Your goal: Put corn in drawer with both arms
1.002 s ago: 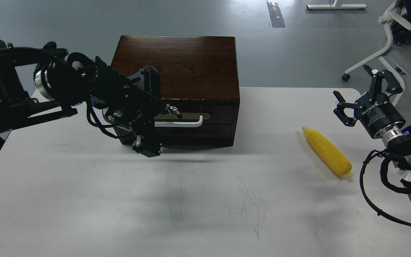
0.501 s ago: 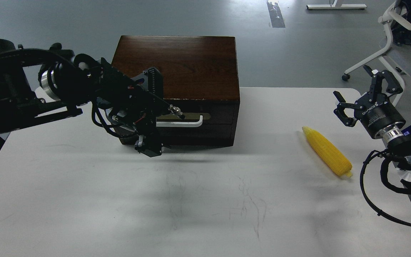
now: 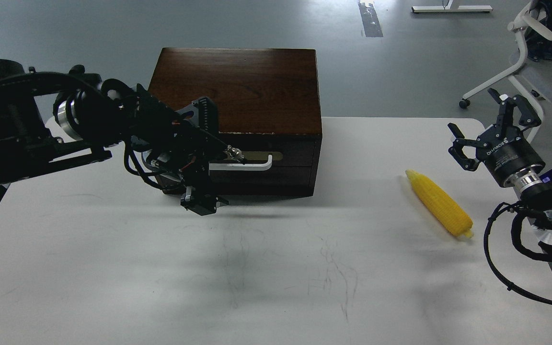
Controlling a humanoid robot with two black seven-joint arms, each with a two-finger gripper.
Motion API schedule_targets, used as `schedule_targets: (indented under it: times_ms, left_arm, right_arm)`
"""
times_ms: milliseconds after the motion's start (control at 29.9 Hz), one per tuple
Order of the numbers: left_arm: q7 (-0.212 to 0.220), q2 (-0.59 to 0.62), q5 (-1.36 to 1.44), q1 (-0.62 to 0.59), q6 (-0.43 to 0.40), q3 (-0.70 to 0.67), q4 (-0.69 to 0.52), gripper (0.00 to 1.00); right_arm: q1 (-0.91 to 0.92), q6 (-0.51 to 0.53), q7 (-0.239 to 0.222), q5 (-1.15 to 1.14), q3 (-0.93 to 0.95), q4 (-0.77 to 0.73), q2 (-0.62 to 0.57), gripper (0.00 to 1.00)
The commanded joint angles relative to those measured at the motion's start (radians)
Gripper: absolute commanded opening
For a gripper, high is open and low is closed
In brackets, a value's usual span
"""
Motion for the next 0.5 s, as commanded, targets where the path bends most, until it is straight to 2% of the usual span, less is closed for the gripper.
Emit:
schedule_targets:
  times_ms: [0,468]
  left_arm:
    - [0.000,-0.001,0.023,0.006,0.000,0.001,0.010,0.98]
    - [0.000,-0.005,0.028,0.010,0.000,0.003,0.010,0.98]
  right_arm:
    - [-0.002,0.000,0.000,0.000,0.000,0.000,0.000,1.00]
    - [-0.006,0.000,0.000,0.000,-0.003,0.000,0.000,1.00]
